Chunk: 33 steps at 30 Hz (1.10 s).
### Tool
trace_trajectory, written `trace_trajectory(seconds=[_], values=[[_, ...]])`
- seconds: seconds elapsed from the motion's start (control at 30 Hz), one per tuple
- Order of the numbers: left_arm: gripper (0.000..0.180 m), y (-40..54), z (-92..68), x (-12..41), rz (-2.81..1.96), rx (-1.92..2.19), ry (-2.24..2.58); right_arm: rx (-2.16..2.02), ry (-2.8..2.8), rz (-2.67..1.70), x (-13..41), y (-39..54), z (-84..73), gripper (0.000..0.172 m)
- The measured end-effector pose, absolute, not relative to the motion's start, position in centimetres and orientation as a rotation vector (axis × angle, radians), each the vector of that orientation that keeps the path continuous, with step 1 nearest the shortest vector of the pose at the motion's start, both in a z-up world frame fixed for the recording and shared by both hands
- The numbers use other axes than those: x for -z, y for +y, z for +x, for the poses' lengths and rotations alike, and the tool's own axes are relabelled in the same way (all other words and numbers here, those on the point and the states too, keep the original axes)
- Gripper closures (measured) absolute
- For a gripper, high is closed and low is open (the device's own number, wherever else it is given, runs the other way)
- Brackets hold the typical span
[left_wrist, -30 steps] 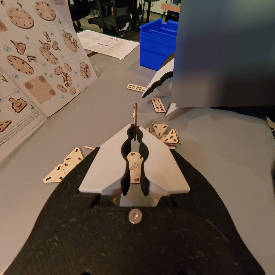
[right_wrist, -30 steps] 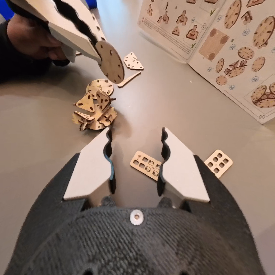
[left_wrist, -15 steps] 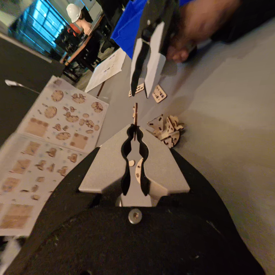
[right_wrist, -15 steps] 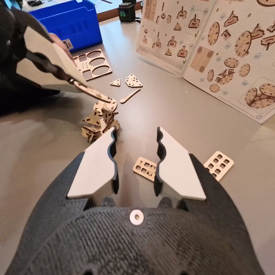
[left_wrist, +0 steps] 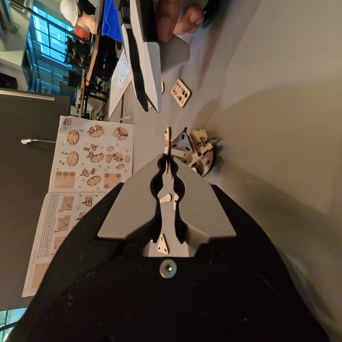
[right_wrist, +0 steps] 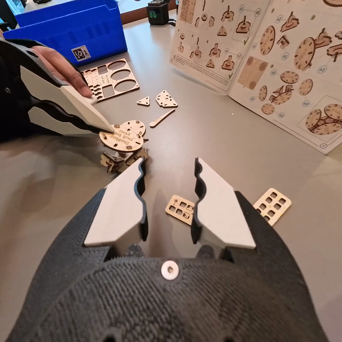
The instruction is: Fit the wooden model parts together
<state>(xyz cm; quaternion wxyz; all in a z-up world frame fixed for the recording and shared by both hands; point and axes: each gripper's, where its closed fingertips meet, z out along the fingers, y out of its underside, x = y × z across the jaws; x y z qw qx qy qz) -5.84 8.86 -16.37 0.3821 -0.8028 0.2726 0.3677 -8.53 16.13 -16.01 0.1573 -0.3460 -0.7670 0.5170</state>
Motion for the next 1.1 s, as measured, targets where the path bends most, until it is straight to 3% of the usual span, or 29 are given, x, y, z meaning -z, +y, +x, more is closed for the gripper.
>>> trace_trajectory(seconds=[0.37, 0.67, 0.87, 1.1], values=[[0.158, 8.6, -5.0, 16.6, -2.071, -0.77, 0.676, -1.478, -2.201, -0.988, 16.1, 16.1, -8.5, 0.12], [0.151, 8.3, -4.5, 14.7, -1.99, -0.54, 0.533, -1.474, -2.208, -0.987, 16.1, 16.0, -8.4, 0.12], [0.111, 9.3, -4.4, 15.4, -2.014, -0.239, 0.312, -1.471, -2.211, -0.986, 16.2, 16.0, -8.4, 0.12], [0.106, 10.2, -5.3, 16.8, -2.066, -0.034, 0.063, -1.458, -2.22, -0.98, 16.3, 15.9, -8.3, 0.12]])
